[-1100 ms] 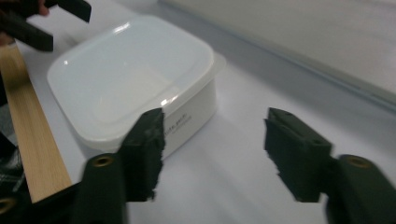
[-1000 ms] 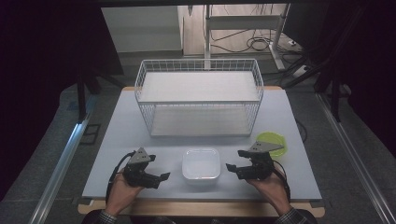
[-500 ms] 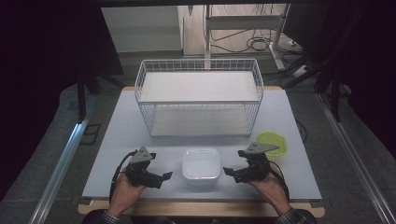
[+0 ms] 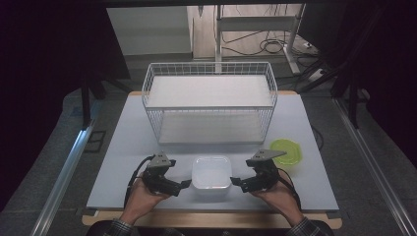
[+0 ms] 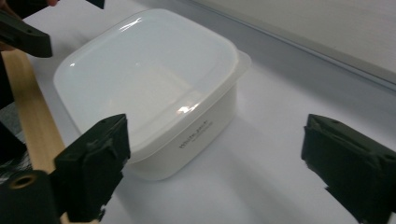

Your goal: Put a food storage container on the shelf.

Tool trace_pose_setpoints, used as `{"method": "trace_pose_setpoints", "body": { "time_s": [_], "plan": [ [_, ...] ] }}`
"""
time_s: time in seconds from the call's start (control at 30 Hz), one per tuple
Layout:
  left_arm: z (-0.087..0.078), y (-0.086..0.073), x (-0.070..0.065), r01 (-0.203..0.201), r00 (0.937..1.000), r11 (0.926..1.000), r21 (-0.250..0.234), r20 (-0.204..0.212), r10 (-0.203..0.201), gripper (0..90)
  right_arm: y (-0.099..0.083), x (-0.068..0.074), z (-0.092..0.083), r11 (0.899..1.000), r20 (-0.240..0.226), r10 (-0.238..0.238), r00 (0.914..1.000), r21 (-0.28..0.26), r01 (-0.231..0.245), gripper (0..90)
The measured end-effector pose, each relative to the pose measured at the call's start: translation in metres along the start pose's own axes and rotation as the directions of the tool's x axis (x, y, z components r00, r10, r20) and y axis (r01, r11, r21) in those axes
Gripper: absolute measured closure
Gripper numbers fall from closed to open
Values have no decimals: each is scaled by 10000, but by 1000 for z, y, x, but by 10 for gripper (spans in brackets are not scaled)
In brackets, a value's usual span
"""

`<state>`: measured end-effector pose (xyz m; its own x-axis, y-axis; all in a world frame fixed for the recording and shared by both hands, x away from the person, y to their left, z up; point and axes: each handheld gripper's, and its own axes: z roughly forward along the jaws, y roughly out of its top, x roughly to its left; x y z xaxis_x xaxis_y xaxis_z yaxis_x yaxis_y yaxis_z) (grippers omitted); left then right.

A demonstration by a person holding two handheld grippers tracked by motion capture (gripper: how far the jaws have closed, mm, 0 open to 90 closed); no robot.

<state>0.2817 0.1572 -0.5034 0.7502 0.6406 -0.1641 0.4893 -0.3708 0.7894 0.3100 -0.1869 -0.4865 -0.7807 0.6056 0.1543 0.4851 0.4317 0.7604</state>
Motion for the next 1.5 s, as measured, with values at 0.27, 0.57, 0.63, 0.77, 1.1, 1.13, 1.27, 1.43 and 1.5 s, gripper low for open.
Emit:
{"method": "trace_pose_setpoints", "body": {
  "time_s": [0.27,0.57,0.63,0.77,1.1,1.13,1.27,1.43,1.5],
  "plan": [
    [11,8,1,159,9980,9999,34,619,-161,90,7,1,9,9990,-665,407,9970,190,-395,162],
    [26,8,8,883,9824,9957,292,1625,-919,91,14,5,27,9962,-1106,753,9910,527,-698,203],
    [27,9,9,1001,9797,9944,337,1713,-1045,94,14,5,28,9957,-1155,783,9902,588,-718,210],
    [33,9,10,1299,9603,9899,566,2415,-1398,148,15,3,30,9880,-1546,1415,9778,845,-1296,293],
    [17,8,-18,1297,9784,9871,940,1492,-1428,292,12,15,6,9825,-1044,1783,9784,725,-1713,583],
    [15,8,-20,1476,9769,9839,1004,1406,-1609,315,11,16,3,9804,-1139,1926,9746,656,-1860,605],
    [8,8,-24,1964,9723,9767,861,1119,-2053,451,6,18,-2,9698,-1176,2423,9630,575,-2370,657],
    [1,10,-27,2131,9735,9756,531,736,-2167,621,5,20,-4,9561,-1105,2915,9502,648,-2858,685],
    [0,11,-27,2257,9719,9731,460,583,-2282,640,4,19,-5,9504,-1128,3109,9437,477,-3074,715]
  ]
}}
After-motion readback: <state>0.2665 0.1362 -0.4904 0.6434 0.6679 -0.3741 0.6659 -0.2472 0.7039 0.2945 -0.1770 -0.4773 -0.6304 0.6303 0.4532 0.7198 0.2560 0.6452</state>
